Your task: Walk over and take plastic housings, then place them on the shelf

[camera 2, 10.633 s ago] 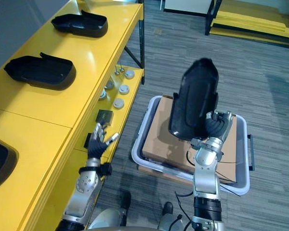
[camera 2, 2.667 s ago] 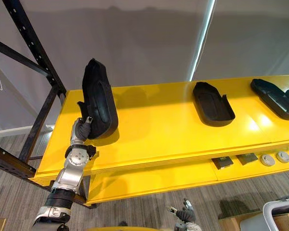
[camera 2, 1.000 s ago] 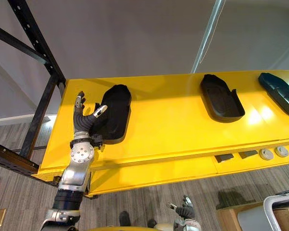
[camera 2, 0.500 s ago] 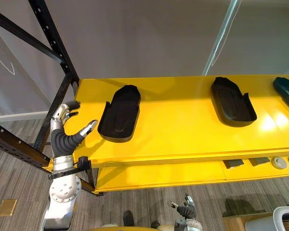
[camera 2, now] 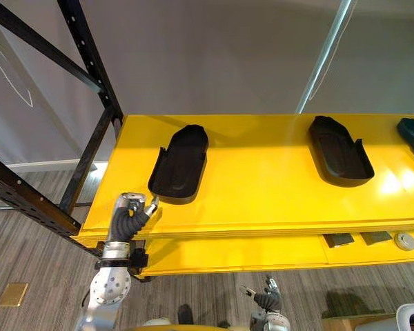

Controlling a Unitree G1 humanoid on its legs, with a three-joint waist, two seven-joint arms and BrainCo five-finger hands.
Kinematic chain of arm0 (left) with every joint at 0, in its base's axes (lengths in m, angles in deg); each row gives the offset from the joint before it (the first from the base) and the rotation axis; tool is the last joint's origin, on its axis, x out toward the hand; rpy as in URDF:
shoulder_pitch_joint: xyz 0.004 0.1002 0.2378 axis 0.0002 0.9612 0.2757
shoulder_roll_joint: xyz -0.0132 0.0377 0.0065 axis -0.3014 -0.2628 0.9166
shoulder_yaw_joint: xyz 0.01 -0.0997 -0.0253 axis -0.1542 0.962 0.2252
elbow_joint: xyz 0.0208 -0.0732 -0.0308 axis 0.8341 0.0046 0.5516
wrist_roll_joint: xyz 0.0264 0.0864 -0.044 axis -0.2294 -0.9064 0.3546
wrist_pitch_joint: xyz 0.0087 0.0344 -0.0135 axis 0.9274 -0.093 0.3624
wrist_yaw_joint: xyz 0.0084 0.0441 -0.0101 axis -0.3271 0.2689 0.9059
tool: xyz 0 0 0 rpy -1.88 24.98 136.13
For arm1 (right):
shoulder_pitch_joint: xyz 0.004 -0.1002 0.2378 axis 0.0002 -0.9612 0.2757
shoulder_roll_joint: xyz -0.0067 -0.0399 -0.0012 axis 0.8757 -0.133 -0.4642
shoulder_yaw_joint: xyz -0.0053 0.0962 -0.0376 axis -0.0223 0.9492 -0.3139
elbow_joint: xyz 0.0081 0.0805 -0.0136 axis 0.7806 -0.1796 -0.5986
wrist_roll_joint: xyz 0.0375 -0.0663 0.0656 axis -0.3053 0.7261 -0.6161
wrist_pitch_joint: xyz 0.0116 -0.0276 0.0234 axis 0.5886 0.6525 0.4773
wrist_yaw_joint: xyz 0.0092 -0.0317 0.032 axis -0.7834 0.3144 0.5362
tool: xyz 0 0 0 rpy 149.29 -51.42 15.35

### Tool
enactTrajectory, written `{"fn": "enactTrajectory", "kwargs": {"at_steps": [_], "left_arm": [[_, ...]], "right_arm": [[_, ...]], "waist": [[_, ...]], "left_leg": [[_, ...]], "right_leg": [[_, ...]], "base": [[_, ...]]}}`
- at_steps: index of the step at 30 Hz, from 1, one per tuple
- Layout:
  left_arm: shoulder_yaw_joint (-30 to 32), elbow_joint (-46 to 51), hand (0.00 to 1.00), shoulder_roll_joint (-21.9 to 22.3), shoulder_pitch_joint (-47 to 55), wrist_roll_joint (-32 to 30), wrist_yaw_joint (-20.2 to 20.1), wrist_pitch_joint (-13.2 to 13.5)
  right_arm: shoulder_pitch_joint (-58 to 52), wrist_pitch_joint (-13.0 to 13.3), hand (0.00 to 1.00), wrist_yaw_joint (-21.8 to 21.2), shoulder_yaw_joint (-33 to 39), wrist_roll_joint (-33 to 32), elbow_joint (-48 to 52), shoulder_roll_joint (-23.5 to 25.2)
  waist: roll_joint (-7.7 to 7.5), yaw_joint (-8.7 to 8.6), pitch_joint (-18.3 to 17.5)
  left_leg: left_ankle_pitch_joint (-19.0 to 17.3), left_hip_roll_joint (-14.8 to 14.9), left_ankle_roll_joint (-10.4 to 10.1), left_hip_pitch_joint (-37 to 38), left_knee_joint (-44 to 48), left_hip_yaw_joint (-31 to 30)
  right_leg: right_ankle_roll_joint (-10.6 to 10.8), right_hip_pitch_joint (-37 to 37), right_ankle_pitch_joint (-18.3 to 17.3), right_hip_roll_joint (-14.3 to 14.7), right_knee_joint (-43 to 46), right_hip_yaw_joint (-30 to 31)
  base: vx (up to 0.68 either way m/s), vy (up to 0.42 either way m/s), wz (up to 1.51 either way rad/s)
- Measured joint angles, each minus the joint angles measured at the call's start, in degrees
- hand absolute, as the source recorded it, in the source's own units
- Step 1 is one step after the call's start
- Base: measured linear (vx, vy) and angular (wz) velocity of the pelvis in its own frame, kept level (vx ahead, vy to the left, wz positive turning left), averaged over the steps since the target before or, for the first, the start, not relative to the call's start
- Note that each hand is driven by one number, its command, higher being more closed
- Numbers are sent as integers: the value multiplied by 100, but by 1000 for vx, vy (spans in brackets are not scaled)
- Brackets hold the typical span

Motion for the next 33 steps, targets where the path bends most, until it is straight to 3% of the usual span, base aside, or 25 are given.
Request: {"fn": "enactTrajectory", "kwargs": {"at_steps": [10, 16, 19, 25, 33], "left_arm": [[-62, -1413, 100, 51, -781, -281, 5, -293], [-68, -1974, 100, 48, -1181, -380, 25, -407], [-61, -2242, 100, -5, -1465, -379, 81, -435], [-90, -2704, 100, -104, -1980, -383, 143, -464], [-183, -3172, 100, -243, -2482, -375, 178, -461]], "right_arm": [[-37, -8, 0, 2, -9, 5, -7, -1], [-5, -13, 0, 1, -16, 8, -20, -20], [99, -19, 0, 1, -15, 11, -133, -30], [167, -22, 0, -1, -4, 58, -304, -38], [354, -23, 0, -6, 10, 61, -503, -39]], "waist": [[-63, -79, -81], [-24, -112, -147], [5, -216, -180], [-6, -262, -189], [-23, -390, -190]], "left_leg": [[12, 2, -1, -47, 33, 105], [78, -35, -23, 62, -161, 137], [275, -80, -20, 133, -481, 132], [488, -126, -46, 295, -888, 118], [542, -149, -38, 335, -1001, 106]], "right_leg": [[21, -92, -12, -9, 6, 109], [30, -123, -18, -12, -6, 170], [27, -188, -16, -11, -7, 173], [7, -194, 14, 8, -94, 189], [4, -196, 25, 11, -124, 195]], "base": [[27, -6, -6], [11, -6, -5], [2, -14, 3], [2, -4, -1], [0, 0, 0]]}}
